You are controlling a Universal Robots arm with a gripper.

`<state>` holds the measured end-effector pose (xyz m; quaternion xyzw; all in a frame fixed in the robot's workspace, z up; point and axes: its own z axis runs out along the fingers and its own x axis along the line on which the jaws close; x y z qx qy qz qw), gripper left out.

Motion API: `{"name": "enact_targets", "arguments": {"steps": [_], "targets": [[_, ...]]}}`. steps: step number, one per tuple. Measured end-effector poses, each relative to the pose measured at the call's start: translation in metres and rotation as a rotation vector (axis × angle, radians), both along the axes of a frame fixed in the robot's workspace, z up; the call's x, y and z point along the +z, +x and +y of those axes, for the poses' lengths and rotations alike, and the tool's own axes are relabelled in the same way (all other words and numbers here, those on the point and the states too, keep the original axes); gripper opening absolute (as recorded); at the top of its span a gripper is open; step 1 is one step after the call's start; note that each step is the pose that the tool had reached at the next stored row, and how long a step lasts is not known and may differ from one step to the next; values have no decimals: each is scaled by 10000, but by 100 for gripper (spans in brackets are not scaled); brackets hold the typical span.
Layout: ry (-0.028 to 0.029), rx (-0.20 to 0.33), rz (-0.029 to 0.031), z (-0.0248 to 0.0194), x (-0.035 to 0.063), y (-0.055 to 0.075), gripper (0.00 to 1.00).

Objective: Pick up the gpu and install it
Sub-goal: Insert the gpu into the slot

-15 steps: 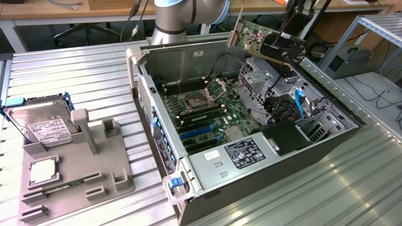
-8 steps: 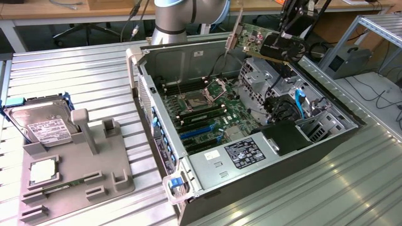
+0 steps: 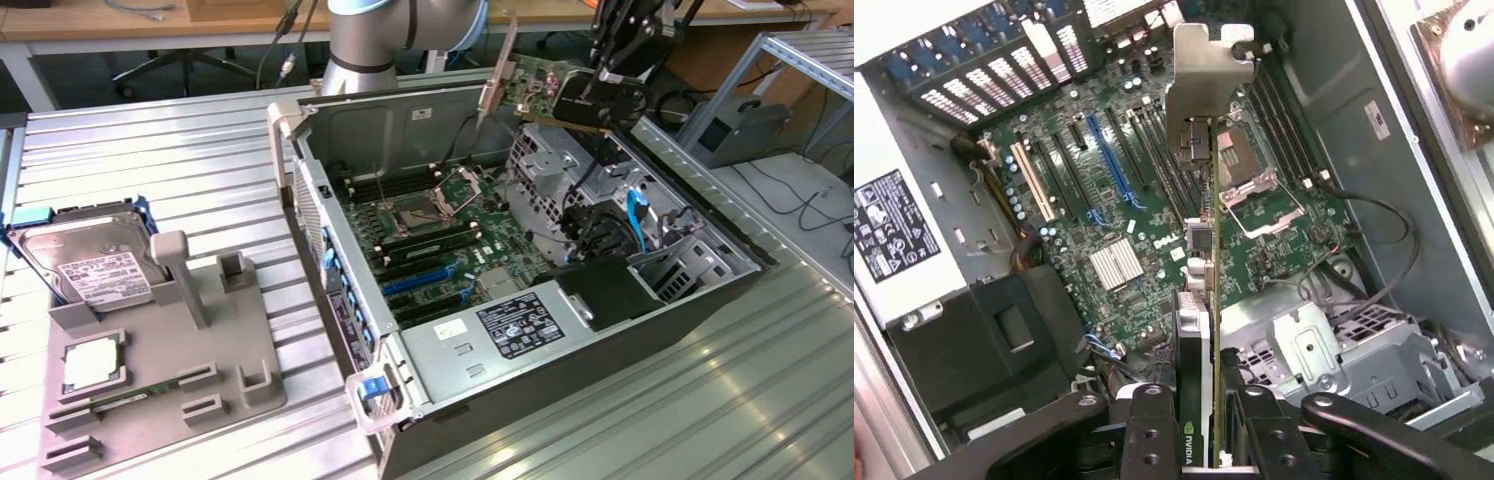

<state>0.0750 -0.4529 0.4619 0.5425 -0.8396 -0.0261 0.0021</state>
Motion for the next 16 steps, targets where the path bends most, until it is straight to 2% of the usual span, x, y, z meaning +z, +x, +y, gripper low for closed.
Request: {"name": "enact_targets", "arguments": {"steps": [5,11,16], "targets": [[1,944,0,1,-4,0,27],[-1,2308,0,2,-8,0,27],[1,3103,0,9,-11,0,27]]}}
